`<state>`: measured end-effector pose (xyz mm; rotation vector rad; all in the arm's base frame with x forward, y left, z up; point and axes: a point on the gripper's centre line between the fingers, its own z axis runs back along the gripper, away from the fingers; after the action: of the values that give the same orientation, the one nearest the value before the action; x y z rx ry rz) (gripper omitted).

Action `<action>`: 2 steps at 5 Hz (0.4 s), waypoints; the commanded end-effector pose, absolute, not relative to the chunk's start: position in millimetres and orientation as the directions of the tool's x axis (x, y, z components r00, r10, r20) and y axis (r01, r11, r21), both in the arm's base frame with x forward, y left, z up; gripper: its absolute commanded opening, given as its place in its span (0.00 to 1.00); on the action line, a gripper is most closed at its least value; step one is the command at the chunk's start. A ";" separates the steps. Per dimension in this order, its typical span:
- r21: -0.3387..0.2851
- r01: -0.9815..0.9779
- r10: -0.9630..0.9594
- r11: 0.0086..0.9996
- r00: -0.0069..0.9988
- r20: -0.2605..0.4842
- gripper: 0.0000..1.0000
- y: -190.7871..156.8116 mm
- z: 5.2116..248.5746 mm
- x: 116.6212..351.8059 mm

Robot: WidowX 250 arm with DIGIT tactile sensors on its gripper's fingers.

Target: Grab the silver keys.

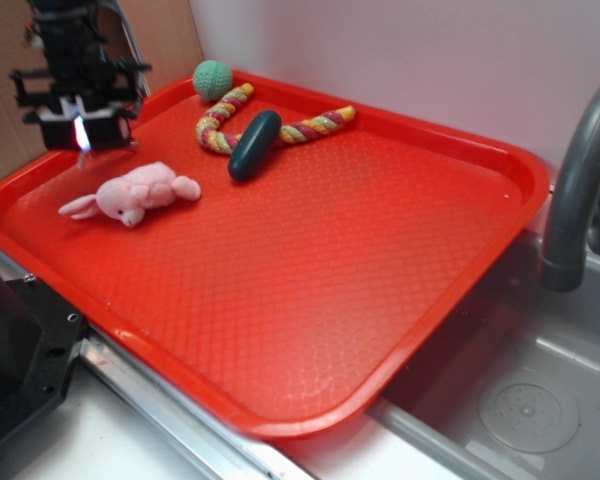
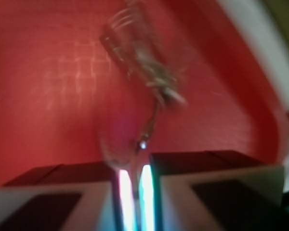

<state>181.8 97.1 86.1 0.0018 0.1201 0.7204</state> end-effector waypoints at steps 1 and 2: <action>-0.006 -0.467 0.466 0.884 0.883 -0.045 0.00 55.8 192.1 172.7; -0.007 -0.391 0.390 0.921 0.919 -0.056 0.00 43.5 217.3 172.0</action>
<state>183.6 29.8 203.7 -0.0253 0.1041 0.4139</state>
